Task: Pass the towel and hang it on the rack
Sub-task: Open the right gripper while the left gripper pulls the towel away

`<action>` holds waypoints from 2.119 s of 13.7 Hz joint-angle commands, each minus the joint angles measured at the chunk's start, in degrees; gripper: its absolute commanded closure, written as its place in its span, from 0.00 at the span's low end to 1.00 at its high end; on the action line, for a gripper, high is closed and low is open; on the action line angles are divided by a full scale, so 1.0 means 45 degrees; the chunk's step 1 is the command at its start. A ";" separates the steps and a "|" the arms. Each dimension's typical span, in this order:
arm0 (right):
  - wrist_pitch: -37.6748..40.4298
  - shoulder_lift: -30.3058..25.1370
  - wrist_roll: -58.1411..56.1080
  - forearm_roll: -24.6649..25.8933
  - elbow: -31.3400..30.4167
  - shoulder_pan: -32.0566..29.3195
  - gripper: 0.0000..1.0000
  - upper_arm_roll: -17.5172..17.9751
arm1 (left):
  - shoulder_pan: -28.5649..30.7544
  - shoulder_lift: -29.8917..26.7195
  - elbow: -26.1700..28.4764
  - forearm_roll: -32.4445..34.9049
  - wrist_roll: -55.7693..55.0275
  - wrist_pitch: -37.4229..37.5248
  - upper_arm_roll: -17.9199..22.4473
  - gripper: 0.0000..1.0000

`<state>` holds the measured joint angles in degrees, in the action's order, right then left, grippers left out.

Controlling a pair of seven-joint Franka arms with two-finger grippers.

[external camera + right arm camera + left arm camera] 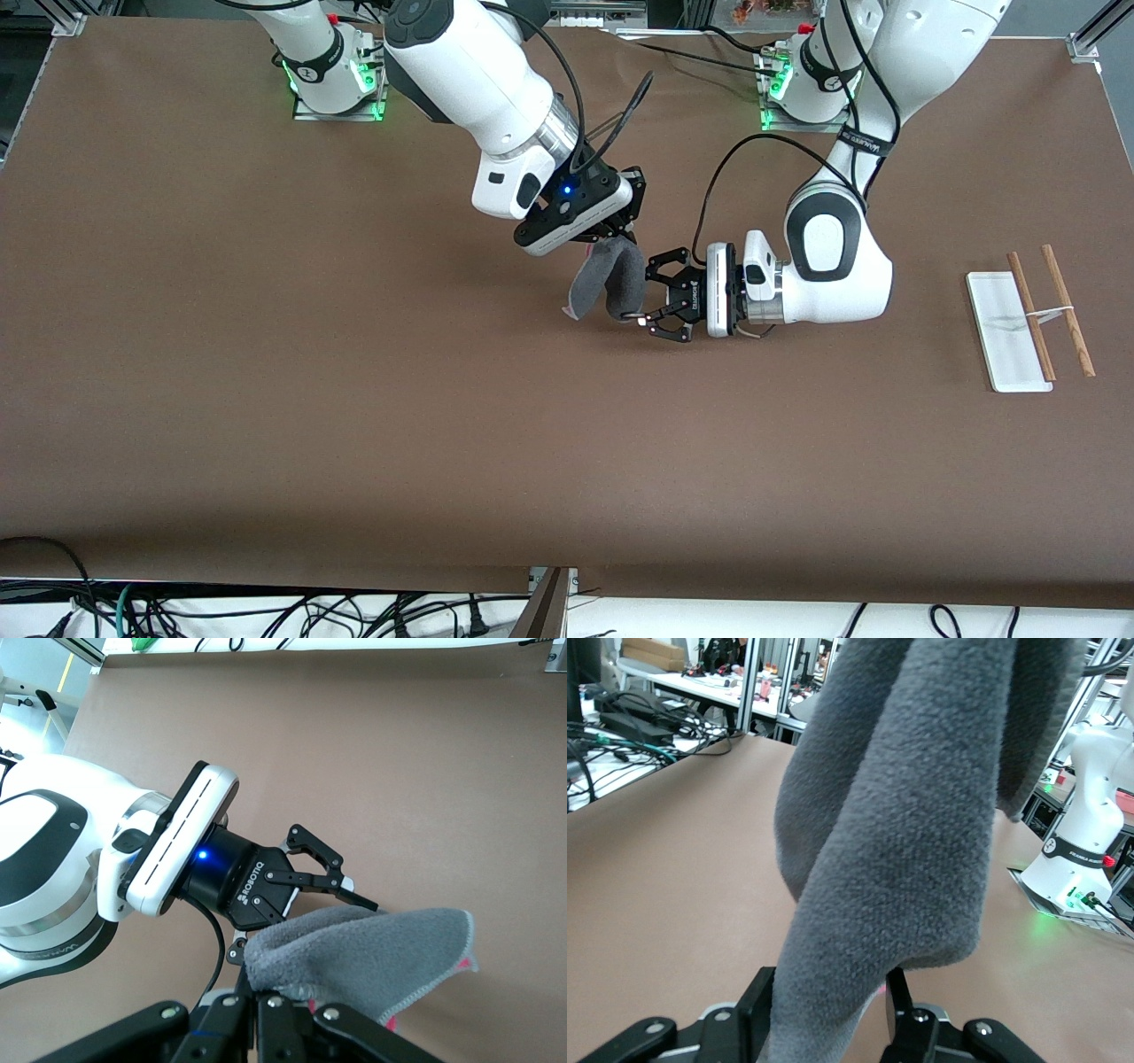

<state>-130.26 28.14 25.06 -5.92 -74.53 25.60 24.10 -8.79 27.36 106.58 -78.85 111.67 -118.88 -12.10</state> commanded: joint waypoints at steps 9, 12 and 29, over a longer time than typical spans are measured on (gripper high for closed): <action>0.0041 0.0173 0.0211 -0.0033 0.0352 -0.0025 1.00 0.0035 | 0.0077 -0.0026 0.0046 -0.0427 0.0732 0.0188 0.0033 1.00; 0.0060 0.0095 0.0192 -0.0208 0.0333 -0.0161 0.00 -0.0023 | 0.0097 -0.0045 0.0065 -0.0407 0.0732 0.0188 0.0053 1.00; 0.5189 -0.0177 -0.4412 0.0065 0.0196 -0.3168 0.00 -0.1659 | 0.2223 -0.0242 -0.4206 1.0657 -0.2822 0.4518 0.0267 1.00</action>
<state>-112.26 28.15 9.70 -5.95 -74.25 12.37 18.88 -1.03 25.73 92.33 -37.36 100.83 -103.84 -10.66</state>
